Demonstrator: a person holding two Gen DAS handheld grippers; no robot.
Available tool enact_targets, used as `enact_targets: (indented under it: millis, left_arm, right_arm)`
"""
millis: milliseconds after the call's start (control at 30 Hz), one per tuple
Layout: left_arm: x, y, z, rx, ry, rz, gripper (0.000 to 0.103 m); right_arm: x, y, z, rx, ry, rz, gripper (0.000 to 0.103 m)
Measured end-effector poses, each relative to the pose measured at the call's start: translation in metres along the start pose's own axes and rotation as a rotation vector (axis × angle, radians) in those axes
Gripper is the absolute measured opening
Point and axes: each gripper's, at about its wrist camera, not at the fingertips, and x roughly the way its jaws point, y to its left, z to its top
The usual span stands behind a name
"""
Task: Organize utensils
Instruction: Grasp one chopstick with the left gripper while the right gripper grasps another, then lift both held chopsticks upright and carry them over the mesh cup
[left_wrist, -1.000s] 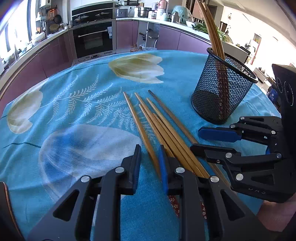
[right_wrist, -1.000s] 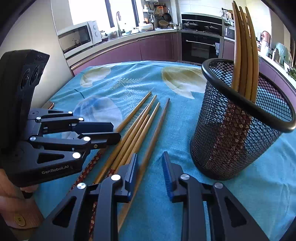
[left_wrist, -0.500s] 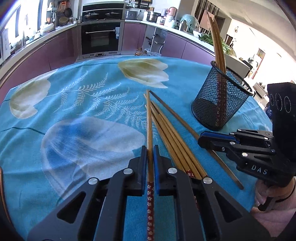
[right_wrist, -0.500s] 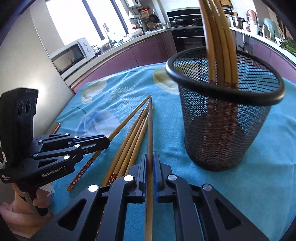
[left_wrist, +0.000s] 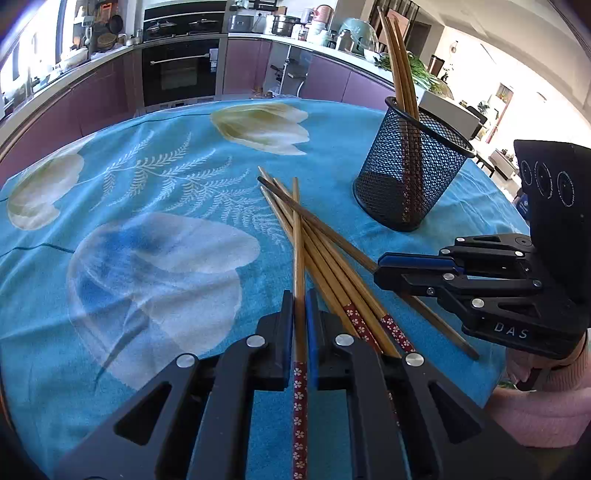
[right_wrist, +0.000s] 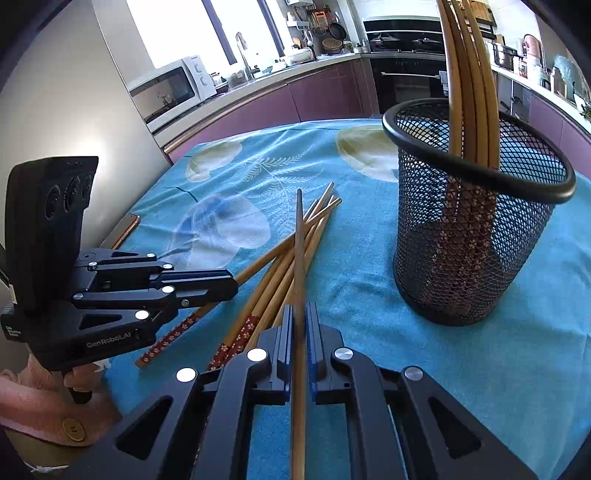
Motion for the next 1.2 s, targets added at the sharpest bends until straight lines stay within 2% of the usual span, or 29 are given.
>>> enact_targets:
  millis: [100,333,500,800,967,1200]
  left_arm:
    - [0.005,0.001,0.002,0.012,0.018,0.013,0.013]
    - [0.015,0.008,0.015,0.024,0.034,-0.024,0.014]
    - [0.024,0.007,0.026,0.042,0.042,-0.009,0.014]
    - [0.021,0.003,0.028,0.023,0.034,0.022,0.007]
    - [-0.004,0.0,0.031,0.025,-0.021,-0.006,0.007]
    - [-0.051,-0.007,0.04,0.039,-0.124,-0.092,0.007]
  right_arm:
    - [0.003,0.002,0.0,-0.01,0.009,-0.019,0.007]
    - [0.011,0.0,0.005,-0.022,0.017,-0.045,0.008]
    - [0.017,-0.002,0.01,-0.02,0.013,-0.046,0.008]
    - [-0.003,0.0,0.013,-0.032,-0.047,-0.031,0.006]
    - [-0.03,0.002,0.018,-0.046,-0.118,-0.009,0.006]
    - [-0.064,-0.002,0.021,-0.027,-0.206,0.014,0.006]
